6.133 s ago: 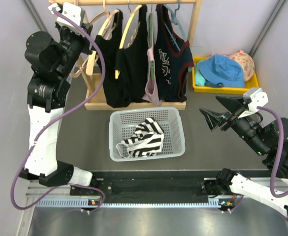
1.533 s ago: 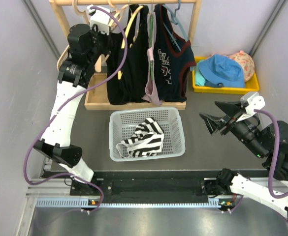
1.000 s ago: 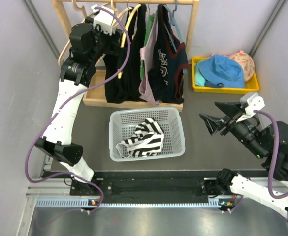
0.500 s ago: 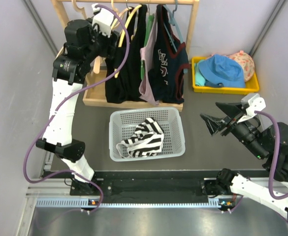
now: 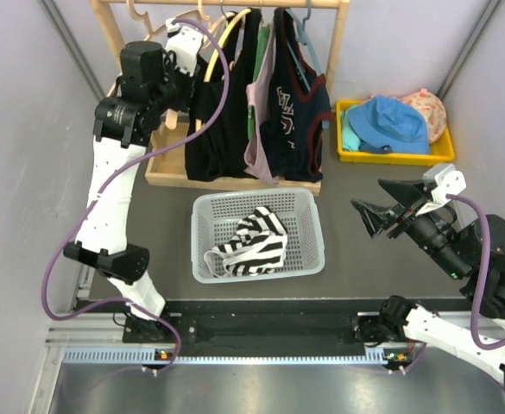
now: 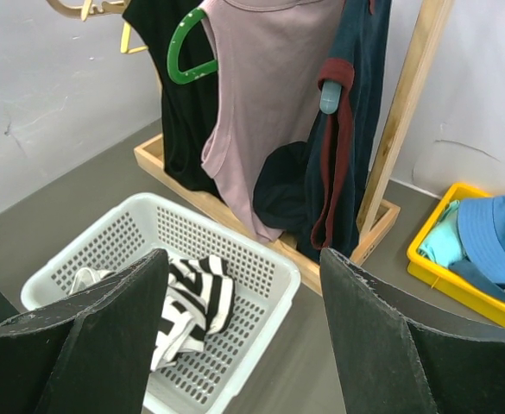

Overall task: Remove the tank top from the hanger
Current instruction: Pick up the hanger from the clothesline.

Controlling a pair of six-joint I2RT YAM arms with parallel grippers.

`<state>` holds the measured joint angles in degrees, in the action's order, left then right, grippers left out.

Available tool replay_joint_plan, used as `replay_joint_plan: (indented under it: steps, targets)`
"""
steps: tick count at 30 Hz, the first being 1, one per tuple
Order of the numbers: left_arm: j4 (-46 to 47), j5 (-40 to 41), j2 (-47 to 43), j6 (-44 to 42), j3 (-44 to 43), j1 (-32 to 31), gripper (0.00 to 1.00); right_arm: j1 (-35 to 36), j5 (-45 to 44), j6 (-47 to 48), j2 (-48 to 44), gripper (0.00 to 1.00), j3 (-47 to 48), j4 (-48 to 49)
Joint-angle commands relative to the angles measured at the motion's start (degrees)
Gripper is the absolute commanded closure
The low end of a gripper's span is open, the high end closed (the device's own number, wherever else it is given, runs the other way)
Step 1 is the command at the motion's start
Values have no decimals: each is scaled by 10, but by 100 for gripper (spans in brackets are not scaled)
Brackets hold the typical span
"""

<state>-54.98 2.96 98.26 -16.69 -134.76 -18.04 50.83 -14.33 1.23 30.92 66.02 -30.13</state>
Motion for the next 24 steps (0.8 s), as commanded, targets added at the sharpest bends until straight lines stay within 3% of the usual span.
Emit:
replay_joint_plan:
  steps: [1,2,3,5,10,24]
  targets:
    - [-7,6,9,-6,1,0,71,-2,-10,-4,0,30,22,1]
    - [-2,6,9,-6,1,0,75,-2,-11,-4,0,30,22,2]
    - [0,7,8,-5,5,0,87,-2,-11,-4,0,30,21,1]
    - [13,11,4,-5,7,0,100,-2,-11,-4,0,30,21,2]
    - [54,5,-15,10,27,0,100,-2,-11,-4,-2,30,15,2]
    - [331,50,-135,25,245,0,100,-2,-6,-9,-3,30,2,3]
